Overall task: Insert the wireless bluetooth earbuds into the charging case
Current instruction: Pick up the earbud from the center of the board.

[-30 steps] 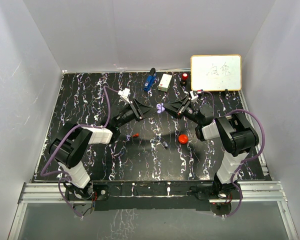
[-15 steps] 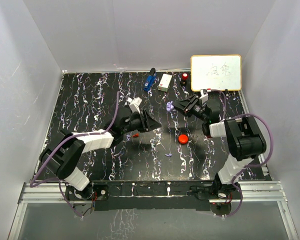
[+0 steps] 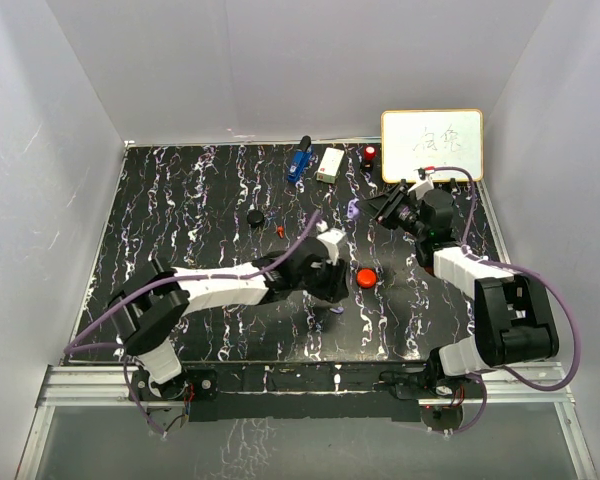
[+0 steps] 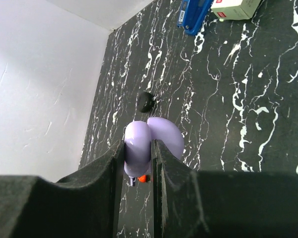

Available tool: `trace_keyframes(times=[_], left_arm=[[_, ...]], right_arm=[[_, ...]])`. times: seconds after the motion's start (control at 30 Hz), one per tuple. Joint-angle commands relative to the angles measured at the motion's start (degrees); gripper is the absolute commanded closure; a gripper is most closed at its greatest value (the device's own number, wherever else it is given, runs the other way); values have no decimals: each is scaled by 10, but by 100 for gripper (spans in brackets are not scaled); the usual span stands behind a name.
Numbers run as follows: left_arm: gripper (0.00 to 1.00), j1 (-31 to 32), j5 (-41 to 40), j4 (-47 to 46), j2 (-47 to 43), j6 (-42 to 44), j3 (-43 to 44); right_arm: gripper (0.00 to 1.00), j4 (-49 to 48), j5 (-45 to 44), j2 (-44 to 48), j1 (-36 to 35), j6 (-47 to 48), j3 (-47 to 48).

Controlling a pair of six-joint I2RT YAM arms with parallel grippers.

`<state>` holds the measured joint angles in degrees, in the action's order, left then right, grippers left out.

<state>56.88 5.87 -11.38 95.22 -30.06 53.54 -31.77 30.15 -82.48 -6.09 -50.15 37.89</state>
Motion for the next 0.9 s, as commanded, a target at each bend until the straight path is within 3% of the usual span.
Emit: trace_keyframes(times=[0.0,0.3,0.87], left_arm=[[55,39,-89,110,24,62,53],[52,87,-168,176,90,90,107],[55,101,-169,180,107,93,112]], right_arm=[[100,24,-16,36,8,35,8],[100,43,-13,64,24,44,3],[100,36,0,63,38,40,-3]])
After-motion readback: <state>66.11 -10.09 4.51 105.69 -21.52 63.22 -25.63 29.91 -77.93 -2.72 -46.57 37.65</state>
